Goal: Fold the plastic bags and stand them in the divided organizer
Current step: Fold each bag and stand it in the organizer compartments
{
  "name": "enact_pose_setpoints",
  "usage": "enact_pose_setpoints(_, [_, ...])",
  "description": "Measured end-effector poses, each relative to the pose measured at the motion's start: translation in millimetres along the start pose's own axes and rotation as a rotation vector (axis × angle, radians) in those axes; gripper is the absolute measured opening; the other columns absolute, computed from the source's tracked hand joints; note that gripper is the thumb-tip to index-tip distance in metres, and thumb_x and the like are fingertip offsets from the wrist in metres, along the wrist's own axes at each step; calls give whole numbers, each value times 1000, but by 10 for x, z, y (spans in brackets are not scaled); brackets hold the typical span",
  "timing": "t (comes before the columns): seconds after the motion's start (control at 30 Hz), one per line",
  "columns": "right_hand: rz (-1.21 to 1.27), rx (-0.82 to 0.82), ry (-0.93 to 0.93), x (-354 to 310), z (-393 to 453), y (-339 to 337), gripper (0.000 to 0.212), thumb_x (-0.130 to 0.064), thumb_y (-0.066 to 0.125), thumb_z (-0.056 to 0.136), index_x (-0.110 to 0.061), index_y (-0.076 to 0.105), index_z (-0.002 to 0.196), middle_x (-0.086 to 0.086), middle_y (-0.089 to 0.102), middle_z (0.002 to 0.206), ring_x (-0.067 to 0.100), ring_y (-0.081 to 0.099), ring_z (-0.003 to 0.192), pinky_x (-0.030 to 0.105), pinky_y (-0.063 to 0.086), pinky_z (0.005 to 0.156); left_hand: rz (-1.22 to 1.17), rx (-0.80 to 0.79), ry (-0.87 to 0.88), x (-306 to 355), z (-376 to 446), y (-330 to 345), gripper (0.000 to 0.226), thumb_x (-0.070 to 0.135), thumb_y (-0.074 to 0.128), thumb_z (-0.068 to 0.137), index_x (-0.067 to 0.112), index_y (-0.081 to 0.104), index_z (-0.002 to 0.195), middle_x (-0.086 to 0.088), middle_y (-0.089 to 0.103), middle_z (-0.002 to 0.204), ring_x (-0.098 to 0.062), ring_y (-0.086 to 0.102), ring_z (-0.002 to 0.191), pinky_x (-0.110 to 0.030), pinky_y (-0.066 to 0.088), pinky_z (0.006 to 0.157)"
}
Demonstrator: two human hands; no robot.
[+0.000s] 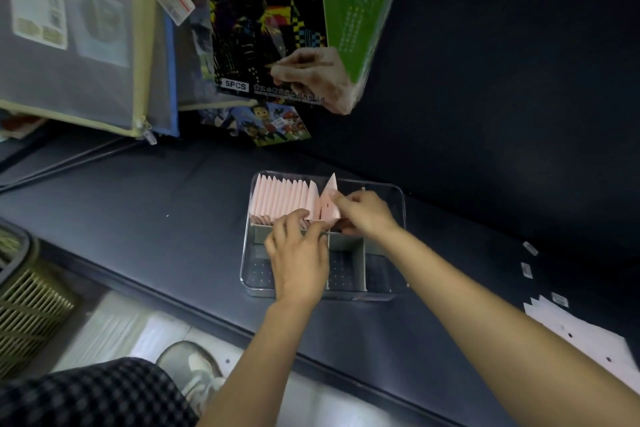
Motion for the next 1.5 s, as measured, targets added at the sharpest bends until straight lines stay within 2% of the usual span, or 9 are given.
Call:
enact_pose_setpoints(0.1, [49, -11, -31, 71, -16, -1, 36, -45, 61, 87, -13, 65, 70, 9, 70, 77, 13, 68, 63, 28, 60, 64, -51, 25, -34, -3, -52, 12, 21, 13, 61, 86, 22, 68, 104, -4, 53, 118, -27, 42, 115, -43, 33, 94])
enact_pose_setpoints(0.37, [-255, 0, 9, -46, 63, 202, 56, -64, 53, 81, -12, 61, 65, 7, 71, 76, 23, 66, 75, 29, 46, 62, -46, -87, -79, -47, -214, 127, 19, 17, 54, 91, 19, 63, 108, -2, 55, 112, -24, 47, 105, -37, 33, 88])
enact_pose_setpoints(0.5, [-224, 21, -16, -17, 87, 191, 47, -55, 52, 87, -16, 55, 60, 7, 69, 75, 25, 65, 79, 32, 49, 68, -38, -124, -67, -58, -269, 157, 25, 20, 53, 93, 20, 59, 117, -2, 53, 115, -22, 48, 106, -35, 33, 86])
enact_pose_setpoints(0.63, [-176, 66, -74, 100, 50, 47, 22, -43, 54, 89, -22, 58, 84, 2, 67, 90, 23, 65, 89, 39, 53, 82, 24, 36, -33, -56, -119, 32, 32, 14, 61, 87, 19, 60, 118, -8, 54, 115, -27, 48, 105, -42, 40, 85])
enact_pose_setpoints(0.73, [-337, 178, -380, 37, -22, -73, 29, -34, 56, 90, -20, 56, 115, 0, 58, 115, 17, 54, 105, 32, 46, 85, 93, 78, -24, -125, 32, -31, 35, 16, 63, 84, 26, 61, 118, -8, 50, 120, -27, 43, 109, -45, 37, 88])
enact_pose_setpoints(0.83, [-600, 33, -765, -121, -135, -65, 45, -36, 53, 91, -20, 48, 133, -2, 45, 140, 16, 33, 132, 34, 32, 109, 112, 61, -12, -152, 86, -30, 29, 15, 65, 84, 27, 66, 110, -9, 50, 119, -28, 41, 108, -43, 36, 86])
enact_pose_setpoints(1.03, [-1232, -228, -933, -111, -84, -3, 55, -60, 34, 92, -21, 57, 122, -2, 51, 137, 16, 21, 142, 36, 4, 119, 40, 90, -39, -226, 38, -15, 22, 12, 68, 82, 21, 70, 102, -10, 54, 118, -33, 44, 110, -46, 39, 86])
enact_pose_setpoints(1.27, [-1547, -388, -860, -137, 11, 280, 79, -70, 8, 87, -24, 61, 121, -7, 62, 122, 14, 36, 131, 45, -1, 118, 3, 135, -37, -321, -127, 30, 23, 6, 63, 83, 13, 64, 105, -9, 57, 109, -27, 48, 100, -42, 47, 79])
enact_pose_setpoints(1.5, [-1456, -450, -742, -204, 93, 369, 75, -71, 18, 88, -19, 65, 114, 2, 61, 122, 18, 33, 134, 40, 2, 118, -63, 16, -136, -345, -112, 36, 19, 20, 46, 96, 20, 60, 108, 2, 60, 103, -21, 53, 97, -36, 43, 64])
Point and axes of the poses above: each hand's wrist, its own z-axis towards the middle knuckle, its own y-axis out of the palm, x = y × z, the point moved 3 cm from there along z, towards the middle knuckle
